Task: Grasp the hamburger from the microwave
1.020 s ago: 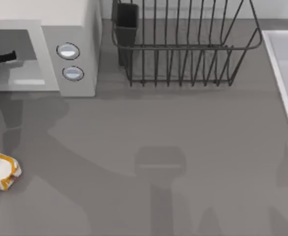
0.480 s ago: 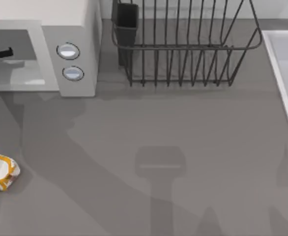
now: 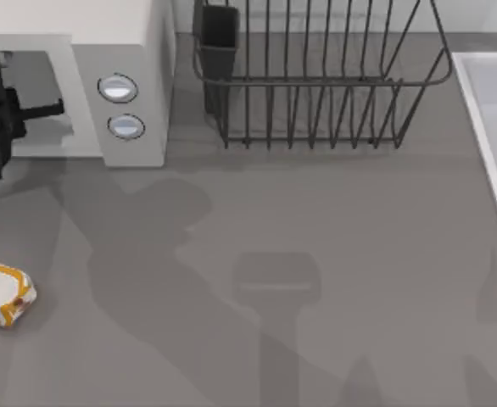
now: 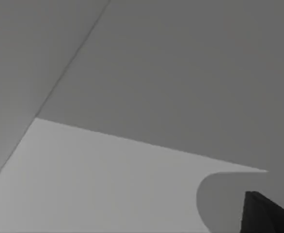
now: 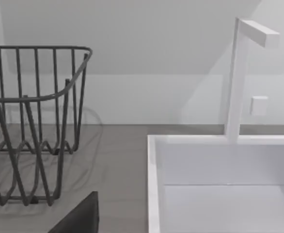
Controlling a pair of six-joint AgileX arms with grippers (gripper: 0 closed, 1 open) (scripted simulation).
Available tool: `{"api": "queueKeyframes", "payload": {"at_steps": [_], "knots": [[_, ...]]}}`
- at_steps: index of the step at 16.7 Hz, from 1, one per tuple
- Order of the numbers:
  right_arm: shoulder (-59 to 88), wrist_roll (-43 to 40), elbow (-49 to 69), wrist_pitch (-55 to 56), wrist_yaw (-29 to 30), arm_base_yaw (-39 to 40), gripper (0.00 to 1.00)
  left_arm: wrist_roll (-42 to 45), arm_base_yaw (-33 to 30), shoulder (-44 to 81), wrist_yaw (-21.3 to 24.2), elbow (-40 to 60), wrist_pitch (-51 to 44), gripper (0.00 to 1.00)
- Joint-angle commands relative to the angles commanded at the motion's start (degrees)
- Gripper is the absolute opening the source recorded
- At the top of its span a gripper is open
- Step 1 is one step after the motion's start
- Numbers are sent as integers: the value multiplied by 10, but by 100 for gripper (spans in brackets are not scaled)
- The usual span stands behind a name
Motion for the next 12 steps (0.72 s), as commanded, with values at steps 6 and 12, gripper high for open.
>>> {"api": "queueKeyframes", "payload": {"at_steps": [6, 12], "knots": [[0, 0, 0, 0, 0, 0, 100, -61, -217, -255, -109, -149, -78, 0], [0, 0, 0, 0, 0, 0, 100, -107, -371, -416, -191, -263, -137, 0]]}}
